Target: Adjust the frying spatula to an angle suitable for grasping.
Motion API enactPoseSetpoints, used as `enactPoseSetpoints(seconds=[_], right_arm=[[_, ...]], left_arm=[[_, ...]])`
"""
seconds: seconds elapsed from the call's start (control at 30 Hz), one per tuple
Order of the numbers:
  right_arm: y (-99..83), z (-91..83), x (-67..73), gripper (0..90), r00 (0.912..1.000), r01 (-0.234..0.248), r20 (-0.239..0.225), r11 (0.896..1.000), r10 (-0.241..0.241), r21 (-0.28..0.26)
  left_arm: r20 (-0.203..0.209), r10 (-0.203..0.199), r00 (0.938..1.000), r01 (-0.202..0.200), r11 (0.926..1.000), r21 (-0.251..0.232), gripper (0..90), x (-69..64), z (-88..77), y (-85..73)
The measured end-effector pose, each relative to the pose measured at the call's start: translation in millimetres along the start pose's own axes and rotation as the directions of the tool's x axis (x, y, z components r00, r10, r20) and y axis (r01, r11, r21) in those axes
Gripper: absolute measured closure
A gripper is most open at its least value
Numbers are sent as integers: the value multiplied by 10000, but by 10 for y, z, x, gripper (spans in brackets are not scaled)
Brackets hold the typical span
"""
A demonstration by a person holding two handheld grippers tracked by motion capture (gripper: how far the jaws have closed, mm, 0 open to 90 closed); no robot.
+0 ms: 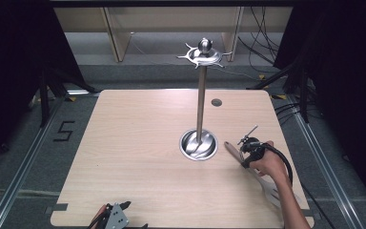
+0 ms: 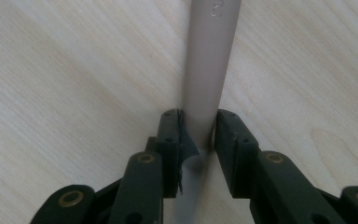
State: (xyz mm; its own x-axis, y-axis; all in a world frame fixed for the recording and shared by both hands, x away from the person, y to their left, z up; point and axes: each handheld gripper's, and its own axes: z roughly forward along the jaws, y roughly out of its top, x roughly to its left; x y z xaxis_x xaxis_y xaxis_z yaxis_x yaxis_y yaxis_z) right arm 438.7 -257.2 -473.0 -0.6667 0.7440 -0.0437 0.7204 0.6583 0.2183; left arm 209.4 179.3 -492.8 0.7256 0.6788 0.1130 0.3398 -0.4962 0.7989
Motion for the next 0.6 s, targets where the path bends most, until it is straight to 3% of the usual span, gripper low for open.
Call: enactPoseSetpoints(seconds=[0.1, 0.13, 0.23, 0.27, 0.37, 0.4, 0.6], right_arm=[[24, 0, 44, 729, 9996, 231, 143, 9996, -234, 162], [31, 3, 62, 731, 9993, 339, 133, 9992, -342, 198], [45, -4, 85, 736, 9982, 557, 203, 9978, -565, 355], [42, -4, 84, 738, 9980, 603, 191, 9976, -609, 338], [16, -8, 89, 740, 9984, 562, 45, 9983, -563, 163], [6, -13, 80, 740, 9980, 626, 74, 9980, -627, 51], [-70, -141, 57, 742, 9991, 412, 37, 9970, -411, -656]], left_arm=[[10, 25, 10000, -25, 10000, -4, 152, -1, -2, 1], [16, 239, 9997, -239, 9997, 22, 152, 10, -4, 6], [103, -85, 9999, 83, 9997, 219, 152, -6, -11, 3], [-9, 63, 10000, -63, 10000, 34, 152, -2, -5, 5], [2, 46, 10000, -46, 10000, 70, 151, 0, -8, 4], [16, 216, 9998, -216, 9997, 67, 152, 9, -7, 8], [32, -182, 9998, 182, 9997, 142, 152, -19, 0, 1]])
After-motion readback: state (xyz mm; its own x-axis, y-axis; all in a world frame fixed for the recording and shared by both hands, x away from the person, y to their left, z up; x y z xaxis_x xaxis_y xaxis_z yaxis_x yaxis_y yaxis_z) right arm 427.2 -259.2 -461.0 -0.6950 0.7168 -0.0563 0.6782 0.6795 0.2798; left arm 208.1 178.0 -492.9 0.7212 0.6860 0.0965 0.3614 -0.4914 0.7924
